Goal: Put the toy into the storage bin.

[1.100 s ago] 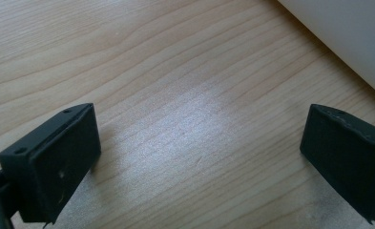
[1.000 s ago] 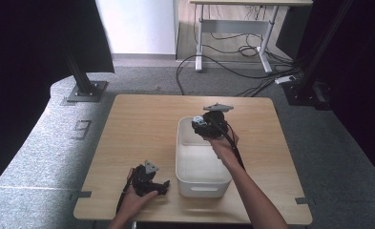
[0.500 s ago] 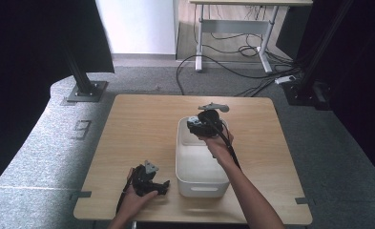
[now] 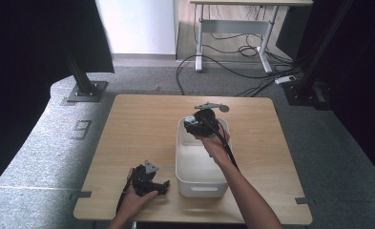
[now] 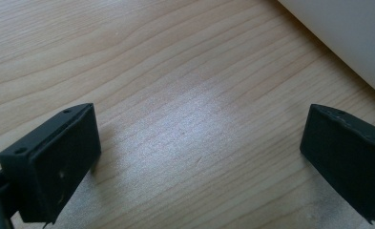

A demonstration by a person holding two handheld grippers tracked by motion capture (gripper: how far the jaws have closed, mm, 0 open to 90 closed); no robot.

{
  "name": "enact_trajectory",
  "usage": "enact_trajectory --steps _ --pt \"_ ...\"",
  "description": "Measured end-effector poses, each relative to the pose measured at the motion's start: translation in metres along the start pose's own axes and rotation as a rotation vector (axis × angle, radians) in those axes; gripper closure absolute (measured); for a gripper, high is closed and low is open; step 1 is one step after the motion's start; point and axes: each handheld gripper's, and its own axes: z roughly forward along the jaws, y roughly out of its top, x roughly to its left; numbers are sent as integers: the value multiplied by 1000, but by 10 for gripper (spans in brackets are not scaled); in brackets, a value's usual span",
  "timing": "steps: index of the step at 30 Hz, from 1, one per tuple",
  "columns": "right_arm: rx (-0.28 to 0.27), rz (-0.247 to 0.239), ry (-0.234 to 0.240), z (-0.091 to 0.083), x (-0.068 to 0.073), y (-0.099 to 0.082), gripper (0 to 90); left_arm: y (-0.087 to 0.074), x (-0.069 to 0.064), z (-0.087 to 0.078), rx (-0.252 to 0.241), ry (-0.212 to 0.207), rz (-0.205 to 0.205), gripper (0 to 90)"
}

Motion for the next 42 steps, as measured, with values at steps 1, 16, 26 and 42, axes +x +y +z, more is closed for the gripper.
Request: enact_trajectory --steps 1,16,26,42 --pt "5 0 -1 2 0 0 499 0 0 0 -1 1 0 0" --pt "45 21 -4 20 -4 -5 499 0 0 0 -1 1 -1 0" --pt "84 57 7 29 -10 -11 499 0 0 0 -1 1 0 0" --pt "122 46 -2 35 -11 -12 499 0 0 0 -1 1 -1 0"
